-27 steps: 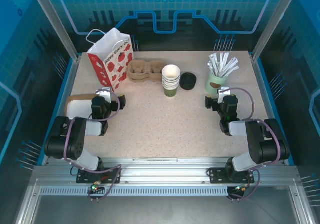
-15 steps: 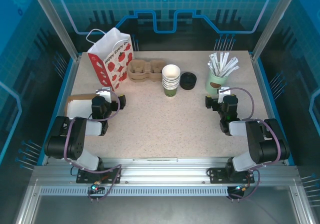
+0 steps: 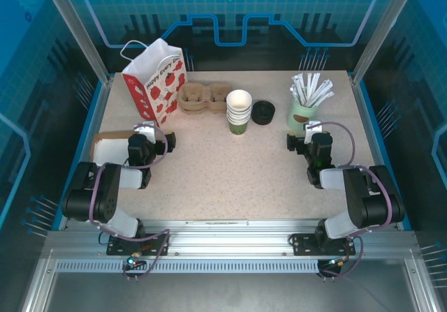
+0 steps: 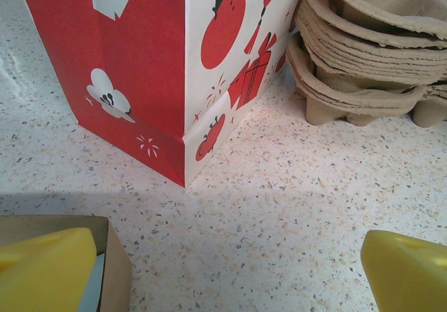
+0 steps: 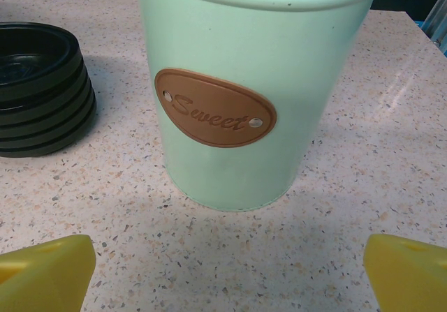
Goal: Pack the takeout coffee
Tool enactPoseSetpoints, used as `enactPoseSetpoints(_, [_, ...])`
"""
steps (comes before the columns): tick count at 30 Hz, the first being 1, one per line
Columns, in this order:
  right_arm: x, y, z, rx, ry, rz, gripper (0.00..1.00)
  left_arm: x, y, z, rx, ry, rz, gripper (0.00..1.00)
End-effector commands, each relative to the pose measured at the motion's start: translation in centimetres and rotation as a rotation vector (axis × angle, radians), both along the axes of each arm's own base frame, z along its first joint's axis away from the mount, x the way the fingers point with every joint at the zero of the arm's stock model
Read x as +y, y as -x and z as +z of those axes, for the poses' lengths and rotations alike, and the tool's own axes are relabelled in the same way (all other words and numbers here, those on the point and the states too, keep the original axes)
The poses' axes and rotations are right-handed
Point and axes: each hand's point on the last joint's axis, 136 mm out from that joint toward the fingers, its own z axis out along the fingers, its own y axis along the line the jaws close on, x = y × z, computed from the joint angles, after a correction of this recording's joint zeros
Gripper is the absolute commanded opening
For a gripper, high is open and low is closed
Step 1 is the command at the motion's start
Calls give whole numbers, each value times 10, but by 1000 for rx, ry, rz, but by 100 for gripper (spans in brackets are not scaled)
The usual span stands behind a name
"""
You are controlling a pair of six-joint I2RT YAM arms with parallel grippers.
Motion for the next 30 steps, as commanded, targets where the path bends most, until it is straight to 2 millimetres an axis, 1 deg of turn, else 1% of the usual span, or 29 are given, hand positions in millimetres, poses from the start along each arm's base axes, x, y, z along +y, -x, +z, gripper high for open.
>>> enactPoseSetpoints(1, [3, -7, 8, -25, 14, 4, 100, -3, -5, 6, -19, -16, -25, 99])
enactPoseSetpoints(3, [3, -7, 9, -30, 14, 4, 100, 2, -5, 8, -17, -18, 7, 99])
enactPoseSetpoints(4, [0, -6, 12, -29, 20, -18, 100, 4, -5, 15, -29, -19, 19, 99])
enactPoseSetpoints(6, [5, -4, 20, -30, 29, 3, 100, 7, 1, 28, -42, -17, 41, 99])
enactPoseSetpoints(9, [0, 1, 45, -2, 55, -53, 100, 18, 13, 54, -69, -4, 109, 99])
enactPoseSetpoints(11, [-12, 10, 72, -38, -32, -148, 100, 27, 24, 78, -95, 65, 183, 99])
enactPoseSetpoints(12, [-17, 15, 82, -54, -93, -184, 100, 27, 29, 84, -89, 102, 196, 99])
enactPoseSetpoints(13, [-19, 22, 94, -72, -171, -218, 100, 24, 34, 94, -85, 155, 197, 99])
enactPoseSetpoints(15, [-14, 36, 108, -61, -281, -225, 100, 12, 42, 108, -57, 263, 165, 99])
enactPoseSetpoints(16, [-7, 42, 116, -69, -320, -196, 100, 0, 46, 114, -37, 319, 114, 99])
enactPoseSetpoints(18, [16, 53, 133, -96, -361, -97, 100, -26, 51, 126, -9, 435, 6, 99])
enactPoseSetpoints(20, [50, 63, 150, -111, -365, 56, 100, -57, 56, 132, 28, 523, -109, 99])
enactPoseSetpoints(23, [94, 72, 163, -27, -330, 218, 99, -97, 66, 135, 92, 503, -222, 98])
enactPoseSetpoints(24, [105, 73, 164, 13, -319, 248, 98, -107, 69, 134, 118, 481, -248, 97])
enactPoseSetpoints(25, [117, 72, 167, 59, -309, 278, 97, -120, 72, 136, 138, 454, -287, 97])
enactPoseSetpoints(26, [128, 70, 166, 112, -296, 306, 96, -131, 75, 136, 161, 436, -320, 96])
enactPoseSetpoints(27, [138, 66, 175, 136, -288, 328, 95, -138, 76, 136, 179, 426, -342, 95])
enactPoseSetpoints(28, [147, 59, 177, 179, -268, 336, 92, -144, 76, 136, 197, 417, -359, 95])
enactPoseSetpoints(30, [156, 44, 174, 256, -230, 323, 85, -153, 75, 137, 220, 414, -378, 94])
